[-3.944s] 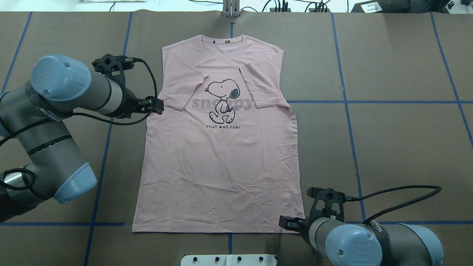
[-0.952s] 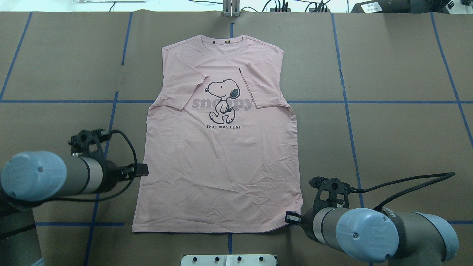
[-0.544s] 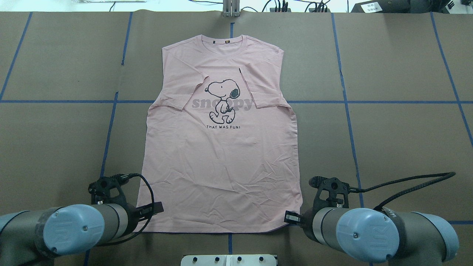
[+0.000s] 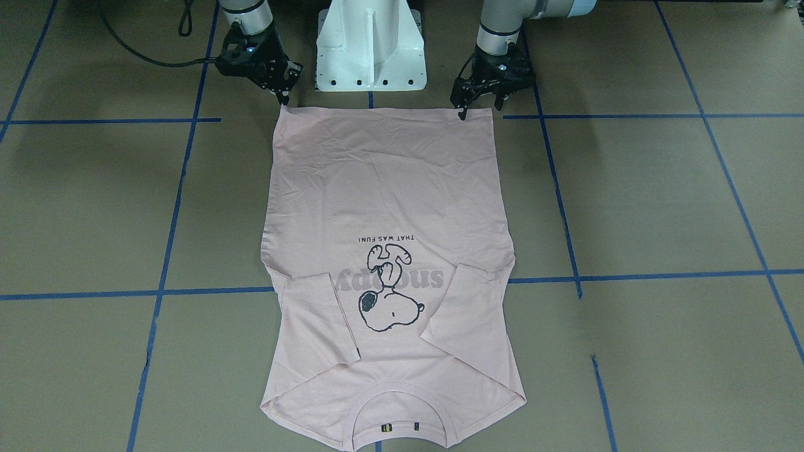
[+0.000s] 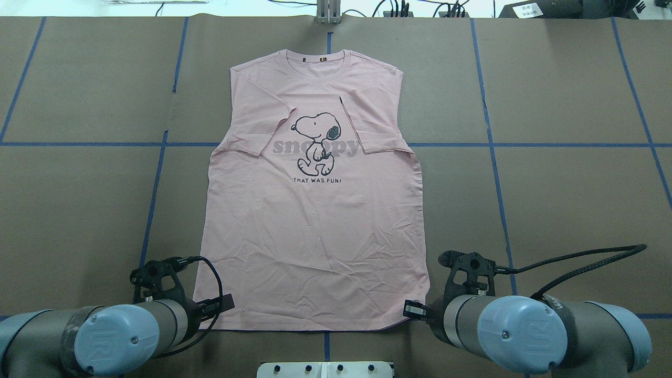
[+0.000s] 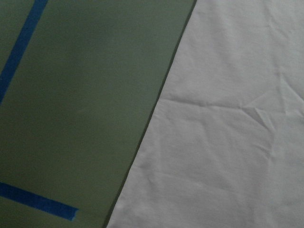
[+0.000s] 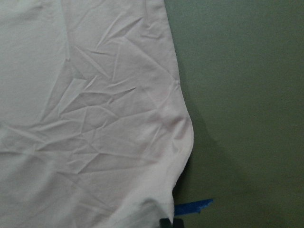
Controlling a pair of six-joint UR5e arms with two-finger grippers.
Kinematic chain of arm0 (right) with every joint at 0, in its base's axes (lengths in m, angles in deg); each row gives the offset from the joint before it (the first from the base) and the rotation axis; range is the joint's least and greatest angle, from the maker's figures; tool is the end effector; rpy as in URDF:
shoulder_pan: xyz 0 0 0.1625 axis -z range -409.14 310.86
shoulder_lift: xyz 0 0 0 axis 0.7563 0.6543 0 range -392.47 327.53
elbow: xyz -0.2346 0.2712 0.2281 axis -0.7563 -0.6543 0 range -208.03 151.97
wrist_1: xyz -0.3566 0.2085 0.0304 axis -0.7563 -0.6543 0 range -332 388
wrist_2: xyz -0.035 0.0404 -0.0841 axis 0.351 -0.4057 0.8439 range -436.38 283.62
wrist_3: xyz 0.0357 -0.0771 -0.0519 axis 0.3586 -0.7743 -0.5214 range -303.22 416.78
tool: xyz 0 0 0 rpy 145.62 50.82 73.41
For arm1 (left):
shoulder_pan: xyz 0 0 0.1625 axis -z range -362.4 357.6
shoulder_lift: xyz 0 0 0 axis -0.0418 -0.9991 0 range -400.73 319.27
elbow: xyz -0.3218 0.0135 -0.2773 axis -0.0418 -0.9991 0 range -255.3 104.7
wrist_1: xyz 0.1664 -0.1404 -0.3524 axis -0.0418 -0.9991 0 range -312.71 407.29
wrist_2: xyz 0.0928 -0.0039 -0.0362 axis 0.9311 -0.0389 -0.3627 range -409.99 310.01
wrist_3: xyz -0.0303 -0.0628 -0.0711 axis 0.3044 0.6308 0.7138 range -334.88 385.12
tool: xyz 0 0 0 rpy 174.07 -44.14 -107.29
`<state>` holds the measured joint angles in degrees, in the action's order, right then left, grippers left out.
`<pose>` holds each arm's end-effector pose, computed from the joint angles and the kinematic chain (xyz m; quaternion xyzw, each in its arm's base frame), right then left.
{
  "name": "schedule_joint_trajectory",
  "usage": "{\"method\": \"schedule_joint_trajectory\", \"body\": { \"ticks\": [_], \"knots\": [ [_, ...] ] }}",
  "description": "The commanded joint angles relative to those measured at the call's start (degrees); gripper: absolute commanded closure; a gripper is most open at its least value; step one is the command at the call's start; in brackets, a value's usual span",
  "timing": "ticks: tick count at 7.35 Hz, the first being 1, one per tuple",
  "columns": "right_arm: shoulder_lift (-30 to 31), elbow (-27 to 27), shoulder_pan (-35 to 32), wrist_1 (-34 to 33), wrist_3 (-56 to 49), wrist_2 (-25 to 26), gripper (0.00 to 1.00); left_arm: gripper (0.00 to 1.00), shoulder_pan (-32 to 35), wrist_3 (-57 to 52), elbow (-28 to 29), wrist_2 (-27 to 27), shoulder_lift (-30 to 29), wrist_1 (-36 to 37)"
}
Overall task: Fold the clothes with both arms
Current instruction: 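Grasp both hem corners with the left and right grippers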
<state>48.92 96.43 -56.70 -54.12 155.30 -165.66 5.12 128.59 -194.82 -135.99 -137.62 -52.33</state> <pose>-0.4683 -0.1979 0.3003 0.0021 -0.4301 0.1291 0.8935 0.4846 -0.2054 0.3488 0.0117 0.3919 -0.1809 0.9020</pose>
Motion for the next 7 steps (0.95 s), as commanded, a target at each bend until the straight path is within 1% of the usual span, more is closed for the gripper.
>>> {"method": "schedule_joint_trajectory", "body": {
  "ticks": [1,7],
  "knots": [
    [0.0,0.0,0.01,-0.05,0.0,-0.01,1.0,0.0,-0.05,-0.03,0.16,0.04,1.0,-0.13],
    [0.17,0.0,-0.16,0.03,0.0,-0.1,1.0,0.0,-0.14,-0.29,1.75,-0.31,1.0,-0.48]
  ]
}}
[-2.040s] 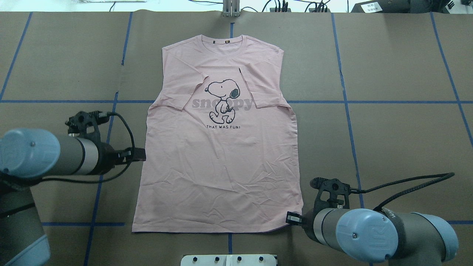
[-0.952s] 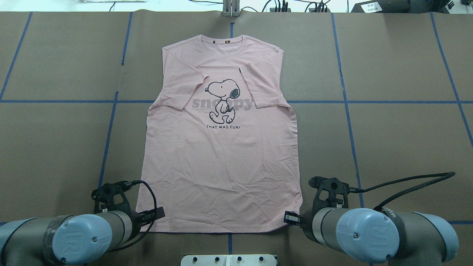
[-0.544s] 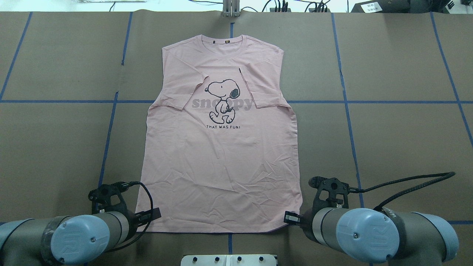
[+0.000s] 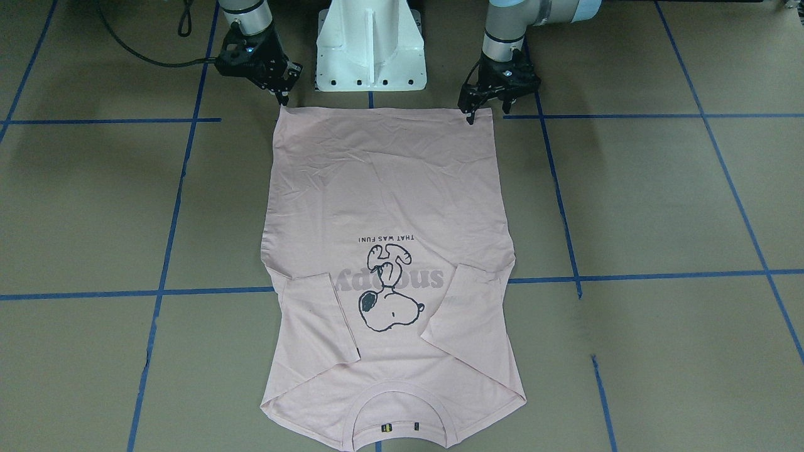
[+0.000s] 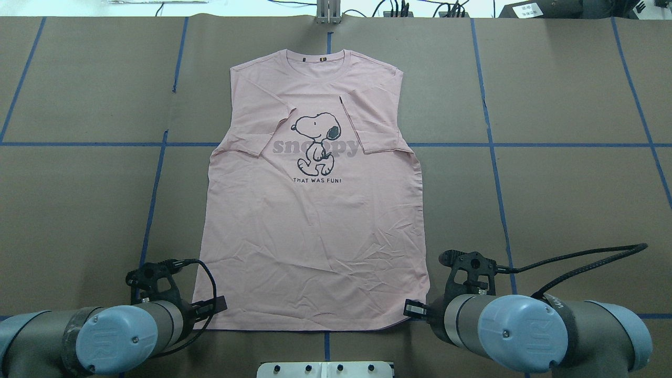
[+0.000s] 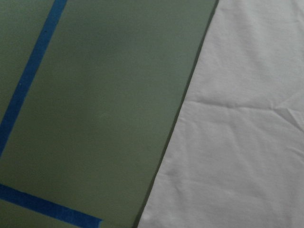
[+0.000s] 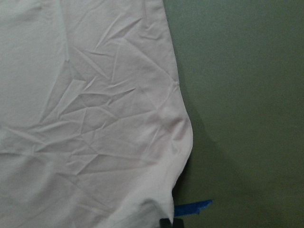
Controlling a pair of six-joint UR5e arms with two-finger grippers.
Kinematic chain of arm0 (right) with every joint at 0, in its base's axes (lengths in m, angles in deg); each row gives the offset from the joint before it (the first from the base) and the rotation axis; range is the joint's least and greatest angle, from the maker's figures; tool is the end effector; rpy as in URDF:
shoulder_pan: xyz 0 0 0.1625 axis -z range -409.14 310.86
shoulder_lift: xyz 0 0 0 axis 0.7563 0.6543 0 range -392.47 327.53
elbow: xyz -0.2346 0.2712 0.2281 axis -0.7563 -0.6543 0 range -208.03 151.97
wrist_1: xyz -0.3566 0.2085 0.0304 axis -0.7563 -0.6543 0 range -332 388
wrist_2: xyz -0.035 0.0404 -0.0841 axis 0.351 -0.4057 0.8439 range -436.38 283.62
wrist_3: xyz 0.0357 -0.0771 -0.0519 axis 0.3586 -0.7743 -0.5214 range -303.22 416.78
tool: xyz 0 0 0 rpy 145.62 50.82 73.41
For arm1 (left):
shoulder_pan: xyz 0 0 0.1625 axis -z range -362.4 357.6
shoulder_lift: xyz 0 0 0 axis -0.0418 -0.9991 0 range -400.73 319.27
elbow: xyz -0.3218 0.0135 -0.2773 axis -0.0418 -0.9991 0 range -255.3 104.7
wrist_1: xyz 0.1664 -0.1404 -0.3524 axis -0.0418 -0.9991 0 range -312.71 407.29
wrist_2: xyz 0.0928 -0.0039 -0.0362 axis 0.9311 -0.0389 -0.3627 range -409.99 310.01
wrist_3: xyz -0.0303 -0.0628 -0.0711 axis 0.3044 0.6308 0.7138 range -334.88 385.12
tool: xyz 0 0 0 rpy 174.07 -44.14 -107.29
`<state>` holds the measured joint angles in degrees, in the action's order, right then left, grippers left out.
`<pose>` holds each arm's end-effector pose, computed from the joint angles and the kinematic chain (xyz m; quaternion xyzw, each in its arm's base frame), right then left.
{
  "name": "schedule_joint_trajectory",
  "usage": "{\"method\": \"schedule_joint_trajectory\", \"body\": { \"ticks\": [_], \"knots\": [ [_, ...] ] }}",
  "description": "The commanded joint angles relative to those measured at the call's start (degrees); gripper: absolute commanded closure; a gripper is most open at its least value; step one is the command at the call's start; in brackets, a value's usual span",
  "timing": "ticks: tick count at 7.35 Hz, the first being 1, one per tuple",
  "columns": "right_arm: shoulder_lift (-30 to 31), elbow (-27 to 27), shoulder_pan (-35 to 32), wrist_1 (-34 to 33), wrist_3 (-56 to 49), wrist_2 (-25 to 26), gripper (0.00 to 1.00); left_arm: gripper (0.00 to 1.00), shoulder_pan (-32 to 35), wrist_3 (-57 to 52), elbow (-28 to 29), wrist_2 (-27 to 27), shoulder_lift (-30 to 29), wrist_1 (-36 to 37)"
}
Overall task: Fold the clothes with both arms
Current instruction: 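Grasp both hem corners with the left and right grippers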
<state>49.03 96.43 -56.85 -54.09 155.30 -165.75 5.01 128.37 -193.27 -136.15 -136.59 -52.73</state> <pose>-0.4675 -0.1989 0.3011 0.0020 -0.4295 0.1299 0.8937 0.4876 -0.2045 0.3695 0.0119 0.3743 -0.1785 0.9099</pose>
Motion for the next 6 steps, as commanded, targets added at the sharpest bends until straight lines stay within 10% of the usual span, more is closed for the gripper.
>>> {"method": "schedule_joint_trajectory", "body": {
  "ticks": [1,2,4,6],
  "knots": [
    [0.06,0.09,-0.02,-0.08,0.0,-0.01,1.0,0.0,-0.02,0.02,0.2,-0.15,-0.02,-0.08],
    [0.15,0.18,-0.11,0.0,0.0,-0.1,1.0,0.12,-0.02,0.11,0.11,-0.24,-0.2,-0.08],
    [0.15,0.35,-0.2,-0.08,0.0,-0.27,1.0,0.67,-0.03,0.2,-0.59,-0.15,-0.29,0.0],
    [0.5,1.4,-0.81,-0.26,-0.09,-0.45,1.0,0.95,-0.11,0.2,-1.29,-0.15,-0.46,0.01]
  ]
}}
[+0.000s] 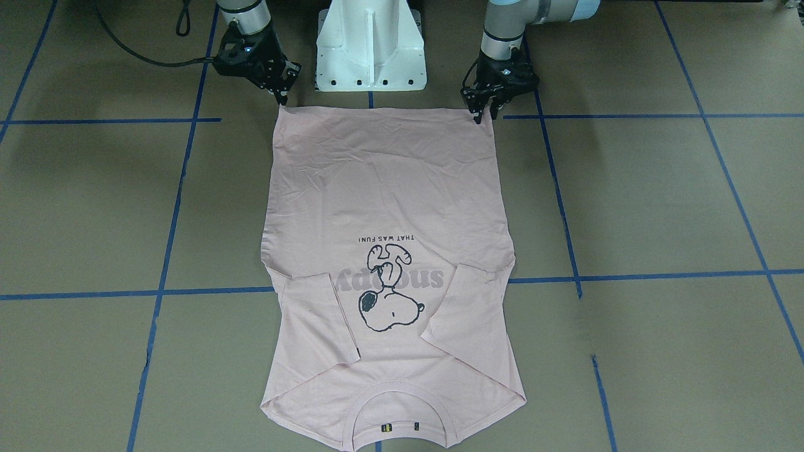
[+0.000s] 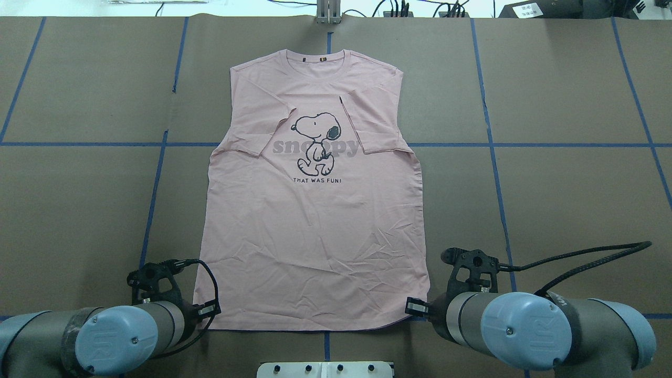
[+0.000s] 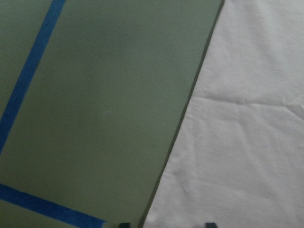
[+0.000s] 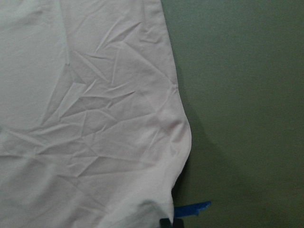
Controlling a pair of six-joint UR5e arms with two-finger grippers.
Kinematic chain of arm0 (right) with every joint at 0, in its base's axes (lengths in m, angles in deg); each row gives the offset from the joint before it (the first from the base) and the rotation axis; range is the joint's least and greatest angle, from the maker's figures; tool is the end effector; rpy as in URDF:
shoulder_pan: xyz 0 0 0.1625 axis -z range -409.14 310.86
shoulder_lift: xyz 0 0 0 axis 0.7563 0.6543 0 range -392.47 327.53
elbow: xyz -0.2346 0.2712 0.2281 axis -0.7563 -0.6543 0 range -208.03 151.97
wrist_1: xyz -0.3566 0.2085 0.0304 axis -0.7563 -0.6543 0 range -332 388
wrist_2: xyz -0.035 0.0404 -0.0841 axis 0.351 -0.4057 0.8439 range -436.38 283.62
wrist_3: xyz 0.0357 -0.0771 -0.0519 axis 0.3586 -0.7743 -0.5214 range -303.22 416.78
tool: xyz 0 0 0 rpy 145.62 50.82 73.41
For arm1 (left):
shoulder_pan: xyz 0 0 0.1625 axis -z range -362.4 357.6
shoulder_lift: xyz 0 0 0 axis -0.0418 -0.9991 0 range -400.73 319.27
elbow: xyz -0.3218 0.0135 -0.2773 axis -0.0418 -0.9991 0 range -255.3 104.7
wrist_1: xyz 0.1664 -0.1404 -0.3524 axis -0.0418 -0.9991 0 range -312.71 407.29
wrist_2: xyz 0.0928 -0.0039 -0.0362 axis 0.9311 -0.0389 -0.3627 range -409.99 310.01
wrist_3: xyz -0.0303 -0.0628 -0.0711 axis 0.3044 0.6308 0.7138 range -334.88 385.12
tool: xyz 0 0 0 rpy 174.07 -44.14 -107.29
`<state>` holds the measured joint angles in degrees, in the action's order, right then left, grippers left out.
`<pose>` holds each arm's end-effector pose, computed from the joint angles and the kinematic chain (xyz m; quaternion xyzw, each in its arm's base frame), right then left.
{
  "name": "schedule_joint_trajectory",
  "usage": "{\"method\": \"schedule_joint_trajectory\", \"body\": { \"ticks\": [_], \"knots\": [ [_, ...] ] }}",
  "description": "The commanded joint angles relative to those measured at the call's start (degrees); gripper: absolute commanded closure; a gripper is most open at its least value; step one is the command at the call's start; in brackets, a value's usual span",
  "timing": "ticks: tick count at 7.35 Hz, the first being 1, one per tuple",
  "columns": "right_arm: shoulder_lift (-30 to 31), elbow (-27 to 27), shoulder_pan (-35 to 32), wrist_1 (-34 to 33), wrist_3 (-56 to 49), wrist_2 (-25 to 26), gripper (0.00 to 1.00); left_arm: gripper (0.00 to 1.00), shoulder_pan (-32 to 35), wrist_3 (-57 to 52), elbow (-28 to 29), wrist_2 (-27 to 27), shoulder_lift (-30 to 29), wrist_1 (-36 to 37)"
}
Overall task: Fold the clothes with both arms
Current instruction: 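Grasp both hem corners with the left and right grippers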
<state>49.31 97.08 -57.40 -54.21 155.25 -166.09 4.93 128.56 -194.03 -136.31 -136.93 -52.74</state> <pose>-0.4619 -0.2023 0.2990 0.0016 -0.4314 0.1325 0.8924 0.4862 -0.2034 0.3603 0.0092 0.3832 -0.1785 0.9062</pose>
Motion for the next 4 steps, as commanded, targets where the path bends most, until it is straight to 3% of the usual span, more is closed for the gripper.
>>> {"method": "schedule_joint_trajectory", "body": {
  "ticks": [1,3,4],
  "knots": [
    [0.23,0.93,-0.17,-0.14,-0.03,-0.11,1.0,1.0,-0.03,0.01,-1.24,0.01,-0.04,0.1],
    [0.31,1.37,-0.52,-0.14,-0.12,-0.55,1.0,1.0,0.06,0.36,-2.29,-0.08,-0.13,0.28],
    [0.58,3.11,-1.04,-0.32,-0.12,-2.03,1.0,1.0,0.58,-0.16,-7.26,-0.34,0.39,0.8]
  ]
}}
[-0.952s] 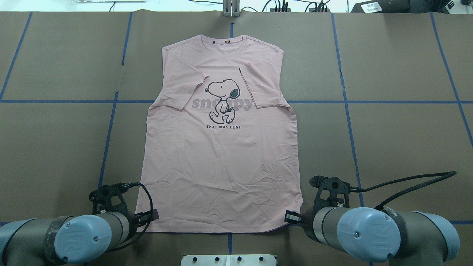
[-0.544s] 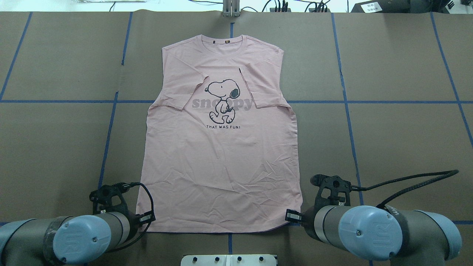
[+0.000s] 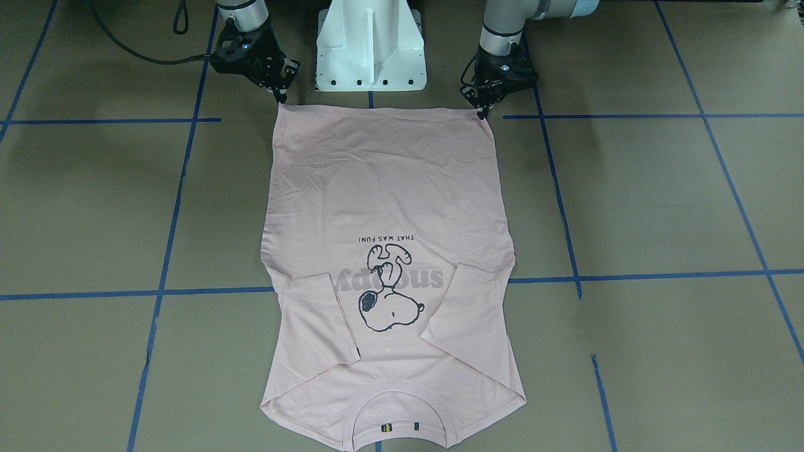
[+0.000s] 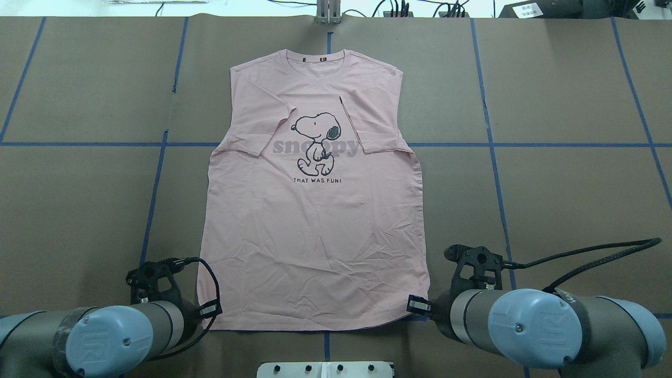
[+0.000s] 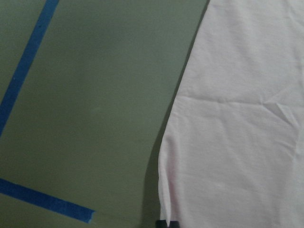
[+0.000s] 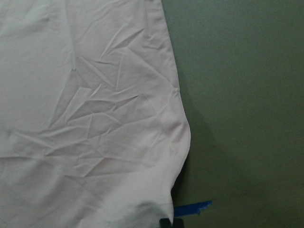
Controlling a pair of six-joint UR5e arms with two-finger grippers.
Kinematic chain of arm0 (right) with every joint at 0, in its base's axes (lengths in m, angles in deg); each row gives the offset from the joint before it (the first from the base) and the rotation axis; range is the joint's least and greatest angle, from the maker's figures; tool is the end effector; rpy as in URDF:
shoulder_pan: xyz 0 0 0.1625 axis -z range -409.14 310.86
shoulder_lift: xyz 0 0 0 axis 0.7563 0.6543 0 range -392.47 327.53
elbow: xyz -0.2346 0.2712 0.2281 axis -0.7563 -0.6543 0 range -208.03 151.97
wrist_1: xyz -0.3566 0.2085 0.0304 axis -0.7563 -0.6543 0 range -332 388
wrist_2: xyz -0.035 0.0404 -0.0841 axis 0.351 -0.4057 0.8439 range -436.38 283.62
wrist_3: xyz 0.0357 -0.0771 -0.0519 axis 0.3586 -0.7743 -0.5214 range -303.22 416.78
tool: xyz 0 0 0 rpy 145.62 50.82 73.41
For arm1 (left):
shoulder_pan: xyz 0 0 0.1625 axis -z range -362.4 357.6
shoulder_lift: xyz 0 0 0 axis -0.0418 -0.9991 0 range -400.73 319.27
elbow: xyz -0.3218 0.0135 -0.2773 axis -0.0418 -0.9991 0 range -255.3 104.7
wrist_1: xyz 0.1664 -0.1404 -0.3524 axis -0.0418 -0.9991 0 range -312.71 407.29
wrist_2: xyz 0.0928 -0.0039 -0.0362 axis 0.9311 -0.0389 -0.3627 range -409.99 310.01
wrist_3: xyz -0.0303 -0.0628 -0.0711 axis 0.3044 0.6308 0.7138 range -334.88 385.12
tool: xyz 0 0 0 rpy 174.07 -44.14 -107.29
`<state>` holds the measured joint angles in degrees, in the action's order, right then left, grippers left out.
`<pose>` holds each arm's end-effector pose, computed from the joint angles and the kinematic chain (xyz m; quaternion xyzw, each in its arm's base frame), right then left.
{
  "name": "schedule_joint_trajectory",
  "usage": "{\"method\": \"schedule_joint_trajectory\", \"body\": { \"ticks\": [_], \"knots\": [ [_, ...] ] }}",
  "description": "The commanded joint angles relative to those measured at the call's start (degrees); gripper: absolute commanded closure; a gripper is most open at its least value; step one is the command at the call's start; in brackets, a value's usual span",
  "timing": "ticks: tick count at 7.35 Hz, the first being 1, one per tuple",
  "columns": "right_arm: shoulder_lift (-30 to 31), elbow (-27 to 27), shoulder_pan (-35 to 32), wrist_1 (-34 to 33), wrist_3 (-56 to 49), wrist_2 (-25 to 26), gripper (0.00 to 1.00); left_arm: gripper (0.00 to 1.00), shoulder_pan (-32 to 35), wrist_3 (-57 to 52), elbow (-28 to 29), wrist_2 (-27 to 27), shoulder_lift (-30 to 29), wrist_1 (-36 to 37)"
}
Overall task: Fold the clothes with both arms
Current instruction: 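Grasp both hem corners with the left and right grippers, then lift the hem with both grippers and fold it toward the collar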
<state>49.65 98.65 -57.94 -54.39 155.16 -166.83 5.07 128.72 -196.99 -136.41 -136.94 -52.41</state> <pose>-0.4516 -0.2040 0.2907 -0.0019 -0.4397 0.1326 0.8883 0.4737 -0.2028 0.3375 0.0069 0.4043 -0.1795 0.8968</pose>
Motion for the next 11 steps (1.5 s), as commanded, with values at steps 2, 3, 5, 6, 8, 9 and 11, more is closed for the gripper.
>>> {"method": "schedule_joint_trajectory", "body": {
  "ticks": [2,3,5,6,8,9,11],
  "knots": [
    [3.03,4.96,0.09,-0.32,-0.12,-2.27,1.0,1.0,-0.17,-0.25,-10.12,-1.55,1.02,7.03],
    [5.92,7.85,2.62,-0.49,-0.03,-2.19,1.0,1.0,-1.74,-0.25,-13.02,-2.52,1.11,9.33],
    [11.72,13.13,9.29,-0.49,1.8,-1.4,1.0,1.0,-7.08,-0.34,-20.74,-2.79,0.85,14.95],
    [12.7,14.2,12.2,-0.49,4.77,-0.35,1.0,1.0,-8.42,-0.42,-22.43,-2.88,0.85,15.68],
    [12.98,15.0,13.03,-0.49,4.89,1.76,1.0,1.0,-8.0,-3.48,-22.89,-4.18,0.85,15.95],
    [12.46,14.83,8.5,-0.41,3.67,1.51,1.0,1.0,-6.43,-5.07,-22.19,-4.98,0.67,15.95],
    [5.73,9.76,0.86,-0.32,-5.16,1.42,1.0,1.0,1.36,-13.21,-19.74,-4.81,-1.33,15.77]
  ]
}}
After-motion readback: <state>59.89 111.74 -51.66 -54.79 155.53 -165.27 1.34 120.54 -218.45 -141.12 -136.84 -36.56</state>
